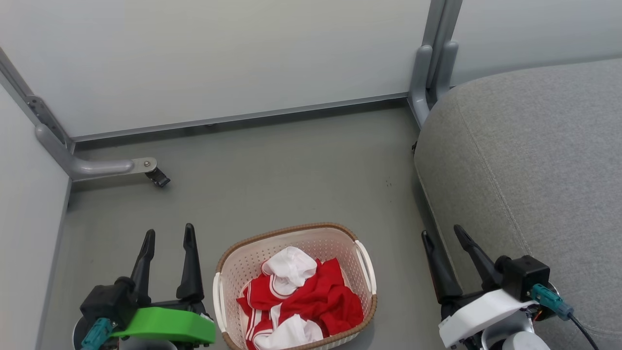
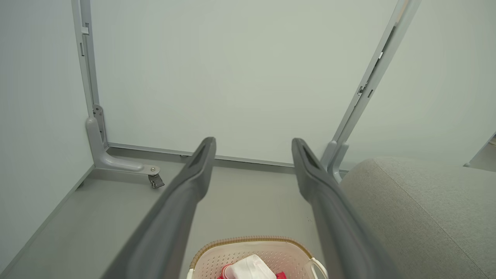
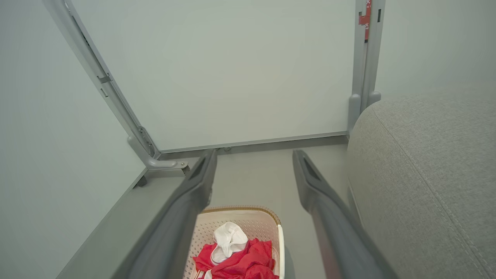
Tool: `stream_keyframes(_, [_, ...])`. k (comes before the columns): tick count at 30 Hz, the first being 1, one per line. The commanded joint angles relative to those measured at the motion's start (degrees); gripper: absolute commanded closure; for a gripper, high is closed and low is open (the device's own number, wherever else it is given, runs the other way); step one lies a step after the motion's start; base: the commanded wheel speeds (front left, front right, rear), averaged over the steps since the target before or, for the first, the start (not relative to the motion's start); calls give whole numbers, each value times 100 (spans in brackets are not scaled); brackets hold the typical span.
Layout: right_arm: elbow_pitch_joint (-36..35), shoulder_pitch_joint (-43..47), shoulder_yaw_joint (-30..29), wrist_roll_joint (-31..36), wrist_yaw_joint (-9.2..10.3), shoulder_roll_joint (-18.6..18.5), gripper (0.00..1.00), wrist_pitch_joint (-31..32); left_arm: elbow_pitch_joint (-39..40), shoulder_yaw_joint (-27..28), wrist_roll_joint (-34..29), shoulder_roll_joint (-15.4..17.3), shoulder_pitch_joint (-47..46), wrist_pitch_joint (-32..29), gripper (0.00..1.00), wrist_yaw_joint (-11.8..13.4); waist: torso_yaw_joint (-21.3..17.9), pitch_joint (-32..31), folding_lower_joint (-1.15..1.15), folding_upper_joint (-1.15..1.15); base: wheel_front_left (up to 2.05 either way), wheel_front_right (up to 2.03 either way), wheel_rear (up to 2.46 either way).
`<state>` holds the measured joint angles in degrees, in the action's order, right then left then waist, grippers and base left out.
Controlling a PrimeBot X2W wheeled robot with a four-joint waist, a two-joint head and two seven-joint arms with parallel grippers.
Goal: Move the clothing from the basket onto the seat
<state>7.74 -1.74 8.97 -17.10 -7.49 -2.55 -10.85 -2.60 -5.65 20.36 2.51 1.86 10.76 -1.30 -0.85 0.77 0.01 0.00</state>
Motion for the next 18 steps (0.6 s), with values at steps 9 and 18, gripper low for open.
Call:
stream_keyframes(9, [-96,76,116,519,0,-34,0,-151,125,-68,-513,45,109,162,0,20,-15,-5,0,0,0,0,0])
stream_keyframes(18, [-131,102,148,905,0,-38,0,-251,180,-147,-937,48,132,261,0,44,-12,4,0,0,0,0,0])
